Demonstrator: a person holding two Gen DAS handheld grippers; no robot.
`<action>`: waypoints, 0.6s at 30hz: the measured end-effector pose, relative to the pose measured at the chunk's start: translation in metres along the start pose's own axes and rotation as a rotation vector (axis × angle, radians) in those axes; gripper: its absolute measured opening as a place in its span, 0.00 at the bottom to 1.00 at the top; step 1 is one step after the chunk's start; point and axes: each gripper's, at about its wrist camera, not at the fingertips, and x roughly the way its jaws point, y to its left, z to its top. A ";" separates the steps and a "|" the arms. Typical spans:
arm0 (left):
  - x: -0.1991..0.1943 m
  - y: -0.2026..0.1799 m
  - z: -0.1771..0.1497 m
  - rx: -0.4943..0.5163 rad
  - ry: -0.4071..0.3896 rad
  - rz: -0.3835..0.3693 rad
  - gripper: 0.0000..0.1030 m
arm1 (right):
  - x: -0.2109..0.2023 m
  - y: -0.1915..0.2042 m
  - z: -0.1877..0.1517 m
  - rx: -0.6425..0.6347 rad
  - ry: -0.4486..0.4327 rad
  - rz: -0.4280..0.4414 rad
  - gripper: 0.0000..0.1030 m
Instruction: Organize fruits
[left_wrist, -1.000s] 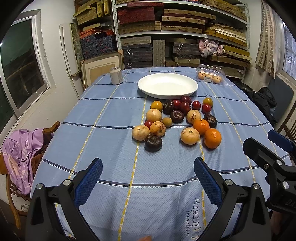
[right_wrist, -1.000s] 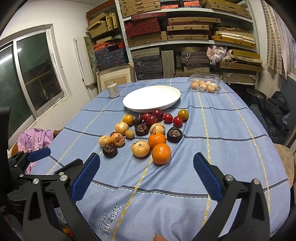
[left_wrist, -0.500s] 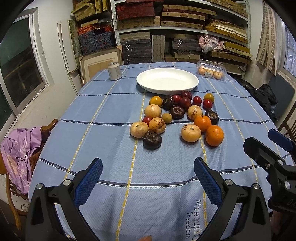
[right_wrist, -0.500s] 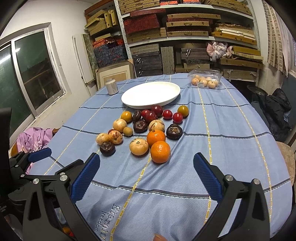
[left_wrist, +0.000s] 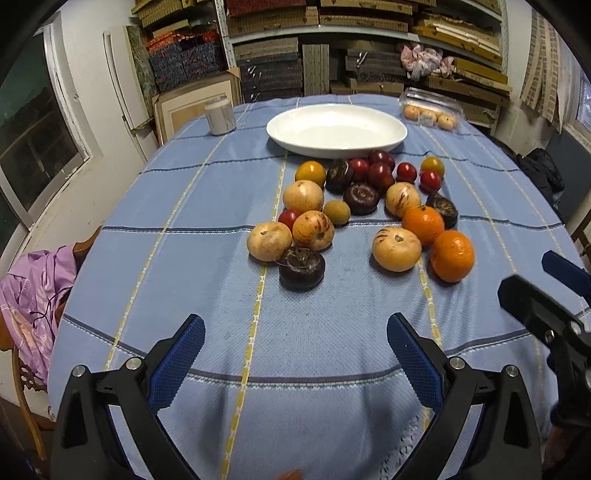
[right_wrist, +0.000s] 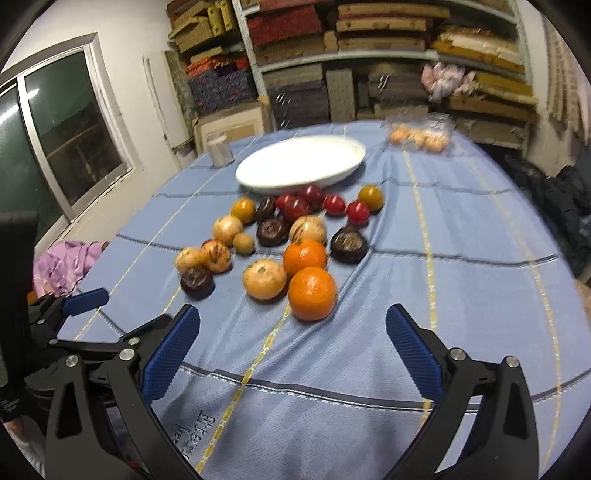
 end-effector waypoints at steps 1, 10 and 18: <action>0.006 -0.001 0.001 0.004 0.008 0.000 0.97 | 0.006 -0.004 0.000 0.015 0.021 0.024 0.96; 0.065 0.003 -0.006 0.029 0.115 -0.011 0.97 | 0.043 -0.032 -0.008 0.070 0.082 -0.015 0.96; 0.079 0.018 -0.001 -0.006 0.115 -0.108 0.97 | 0.076 -0.042 -0.009 0.030 0.179 -0.059 0.96</action>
